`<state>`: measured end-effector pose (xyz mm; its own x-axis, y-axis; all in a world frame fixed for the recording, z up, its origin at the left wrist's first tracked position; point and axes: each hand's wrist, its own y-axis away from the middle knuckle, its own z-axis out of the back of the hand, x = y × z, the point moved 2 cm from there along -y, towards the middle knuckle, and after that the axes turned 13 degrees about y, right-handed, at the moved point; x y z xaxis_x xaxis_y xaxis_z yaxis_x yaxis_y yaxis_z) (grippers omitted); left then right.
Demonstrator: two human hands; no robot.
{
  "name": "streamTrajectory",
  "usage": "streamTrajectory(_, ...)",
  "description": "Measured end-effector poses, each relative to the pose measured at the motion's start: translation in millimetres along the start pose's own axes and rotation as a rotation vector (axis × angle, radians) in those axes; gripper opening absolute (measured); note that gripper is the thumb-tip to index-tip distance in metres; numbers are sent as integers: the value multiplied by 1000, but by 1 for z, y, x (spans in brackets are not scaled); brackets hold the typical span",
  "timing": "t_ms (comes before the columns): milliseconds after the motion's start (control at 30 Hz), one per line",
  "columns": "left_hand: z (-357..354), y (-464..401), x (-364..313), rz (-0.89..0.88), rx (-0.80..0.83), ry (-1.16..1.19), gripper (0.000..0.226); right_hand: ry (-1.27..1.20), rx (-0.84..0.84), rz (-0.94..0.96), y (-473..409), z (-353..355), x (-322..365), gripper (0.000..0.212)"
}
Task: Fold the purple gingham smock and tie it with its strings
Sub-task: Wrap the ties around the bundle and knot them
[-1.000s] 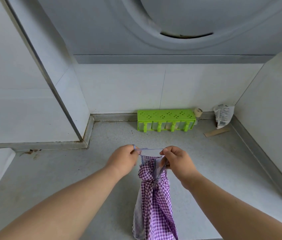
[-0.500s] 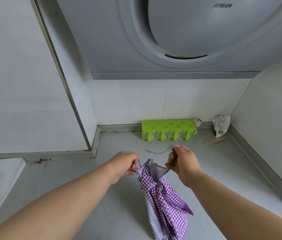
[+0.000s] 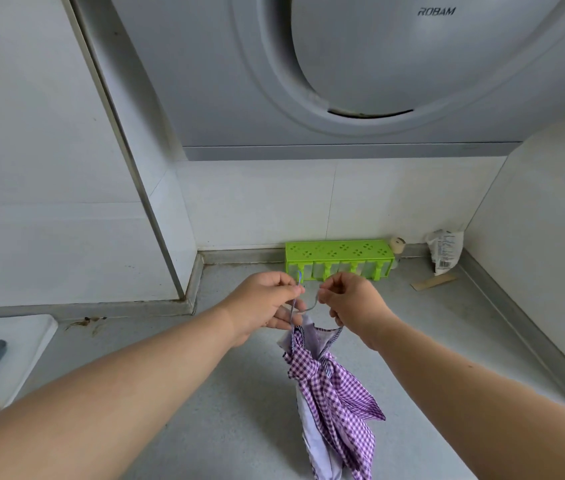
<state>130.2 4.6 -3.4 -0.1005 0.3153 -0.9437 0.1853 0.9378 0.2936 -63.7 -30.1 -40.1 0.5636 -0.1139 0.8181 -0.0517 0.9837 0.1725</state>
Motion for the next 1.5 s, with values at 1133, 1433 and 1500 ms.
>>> streamTrajectory(1133,-32,-13,-13,18,5,-279,18,107,181,378,10,30,18,14)
streamTrajectory(1433,-28,-9,-13,62,-3,-354,20,-29,182,269,20,27,26,10)
streamTrajectory(1500,-28,-8,-15,35,-11,-438,19,-52,193,246,21,26,27,10)
